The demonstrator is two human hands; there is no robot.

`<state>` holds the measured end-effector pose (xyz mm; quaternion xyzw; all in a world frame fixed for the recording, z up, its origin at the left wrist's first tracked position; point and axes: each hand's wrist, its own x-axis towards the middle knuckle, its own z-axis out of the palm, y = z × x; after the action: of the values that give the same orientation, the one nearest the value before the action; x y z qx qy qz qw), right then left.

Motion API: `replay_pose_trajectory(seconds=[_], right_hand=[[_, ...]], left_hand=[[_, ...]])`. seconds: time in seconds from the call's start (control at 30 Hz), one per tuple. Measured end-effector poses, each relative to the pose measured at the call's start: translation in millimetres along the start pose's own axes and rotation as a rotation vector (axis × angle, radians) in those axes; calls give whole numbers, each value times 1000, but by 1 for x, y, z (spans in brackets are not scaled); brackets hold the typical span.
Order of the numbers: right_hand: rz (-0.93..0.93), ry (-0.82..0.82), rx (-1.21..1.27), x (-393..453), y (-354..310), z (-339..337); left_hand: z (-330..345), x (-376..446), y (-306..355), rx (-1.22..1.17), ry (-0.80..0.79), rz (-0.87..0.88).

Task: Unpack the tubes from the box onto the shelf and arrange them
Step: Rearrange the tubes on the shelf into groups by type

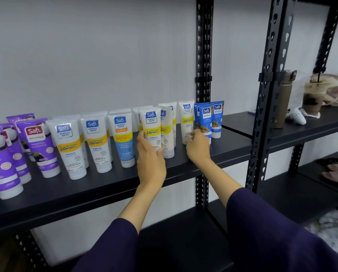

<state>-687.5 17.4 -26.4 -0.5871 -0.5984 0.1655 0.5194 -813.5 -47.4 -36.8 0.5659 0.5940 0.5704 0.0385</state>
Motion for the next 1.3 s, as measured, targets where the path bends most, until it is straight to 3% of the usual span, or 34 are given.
replay_pose_trajectory(seconds=[0.17, 0.27, 0.43, 0.57, 0.97, 1.17, 1.3], right_hand=[[-190, -64, 264, -22, -7, -7], [-294, -194, 426, -27, -9, -4], [-373, -326, 429, -27, -10, 3], [-399, -301, 384, -22, -7, 2], [-245, -213, 389, -2, 23, -31], [-227, 76, 133, -1, 26, -11], [-214, 98, 49, 4, 26, -5]], left_hand=[[-4, -2, 1, -22, -26, 58], [-6, -2, 0, -39, -45, 76], [-8, -3, -1, -62, -66, 83], [-8, -3, -1, -67, -100, 92], [15, 4, 10, -48, -219, 150], [23, 9, 8, -68, -249, 165], [26, 15, 7, -63, -270, 156]])
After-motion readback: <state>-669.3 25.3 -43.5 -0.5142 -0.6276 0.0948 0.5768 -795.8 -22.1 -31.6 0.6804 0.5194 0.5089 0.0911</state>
